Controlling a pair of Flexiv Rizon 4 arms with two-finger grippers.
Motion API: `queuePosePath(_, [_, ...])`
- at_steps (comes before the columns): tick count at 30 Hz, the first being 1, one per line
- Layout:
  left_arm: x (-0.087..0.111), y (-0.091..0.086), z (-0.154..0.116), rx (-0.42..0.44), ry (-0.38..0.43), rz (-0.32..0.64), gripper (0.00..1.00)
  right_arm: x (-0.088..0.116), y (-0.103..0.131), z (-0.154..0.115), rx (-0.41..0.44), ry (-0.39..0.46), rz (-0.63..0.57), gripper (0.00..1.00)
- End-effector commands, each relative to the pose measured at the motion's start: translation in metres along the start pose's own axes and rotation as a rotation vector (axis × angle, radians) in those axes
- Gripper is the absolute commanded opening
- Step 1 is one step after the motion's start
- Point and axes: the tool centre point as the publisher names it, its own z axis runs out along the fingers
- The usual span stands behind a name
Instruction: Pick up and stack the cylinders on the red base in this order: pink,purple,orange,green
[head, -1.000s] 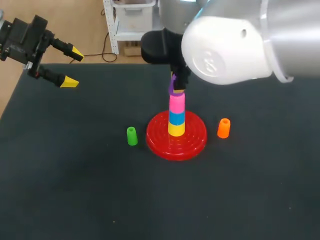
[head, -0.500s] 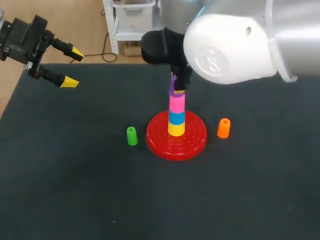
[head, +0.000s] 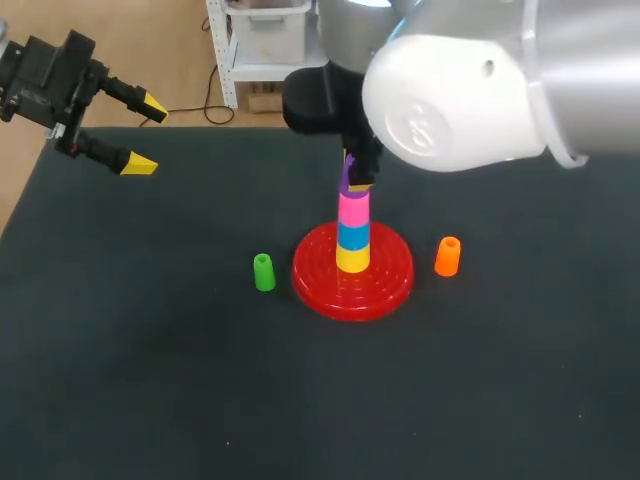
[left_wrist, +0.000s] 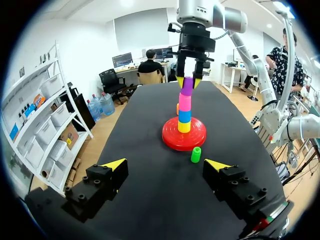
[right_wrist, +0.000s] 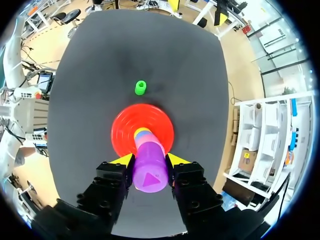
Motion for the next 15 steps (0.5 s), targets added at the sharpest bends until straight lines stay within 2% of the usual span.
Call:
queuePosePath(1, [0.0007,0.0005,0.0001,0.001,0.000,0.001,1.00,-0.0001,-0.0016,0.0048,-0.003,-0.001,0.007,0.00])
queuePosePath(15, [0.0007,0.0005,0.0001,0.001,0.000,0.001,1.00,0.0014,-0.0019,0.0136,-0.024,0.007,0.012,0.00])
